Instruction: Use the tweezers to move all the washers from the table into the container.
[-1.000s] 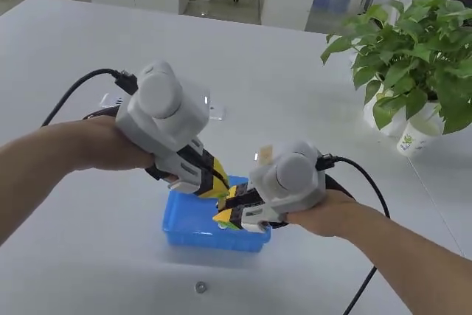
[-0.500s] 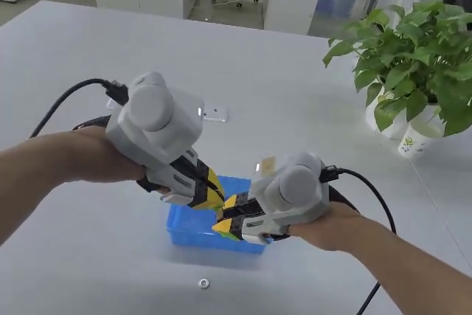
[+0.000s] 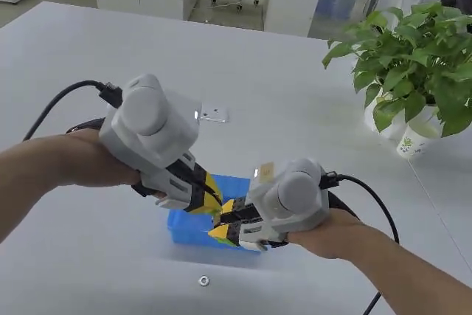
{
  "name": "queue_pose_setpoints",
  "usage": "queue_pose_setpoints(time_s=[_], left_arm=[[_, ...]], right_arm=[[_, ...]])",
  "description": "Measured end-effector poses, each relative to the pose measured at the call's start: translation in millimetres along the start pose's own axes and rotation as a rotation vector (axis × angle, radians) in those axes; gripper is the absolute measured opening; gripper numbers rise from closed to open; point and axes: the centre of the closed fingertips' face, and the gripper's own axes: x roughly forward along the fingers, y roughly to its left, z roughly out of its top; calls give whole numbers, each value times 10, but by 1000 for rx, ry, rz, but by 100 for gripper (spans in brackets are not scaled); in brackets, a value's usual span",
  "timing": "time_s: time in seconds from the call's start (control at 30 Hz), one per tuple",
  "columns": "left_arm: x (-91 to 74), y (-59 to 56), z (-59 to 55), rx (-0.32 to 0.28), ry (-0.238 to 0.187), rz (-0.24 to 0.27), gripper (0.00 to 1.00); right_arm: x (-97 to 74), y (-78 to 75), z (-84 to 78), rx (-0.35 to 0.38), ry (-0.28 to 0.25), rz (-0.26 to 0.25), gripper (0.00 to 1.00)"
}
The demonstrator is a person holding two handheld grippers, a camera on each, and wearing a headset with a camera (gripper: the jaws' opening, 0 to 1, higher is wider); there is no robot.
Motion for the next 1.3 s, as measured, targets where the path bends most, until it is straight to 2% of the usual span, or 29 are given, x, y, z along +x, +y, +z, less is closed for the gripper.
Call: queue_pose_setpoints(time_s=[0.77, 1.3], left_arm=[[137, -310, -246, -5, 36, -56, 6], [211, -380, -381, 8, 63, -93, 6]], right_arm=[[196, 382, -151, 26, 5, 38, 13], [294, 504, -247, 45, 12, 54, 13]])
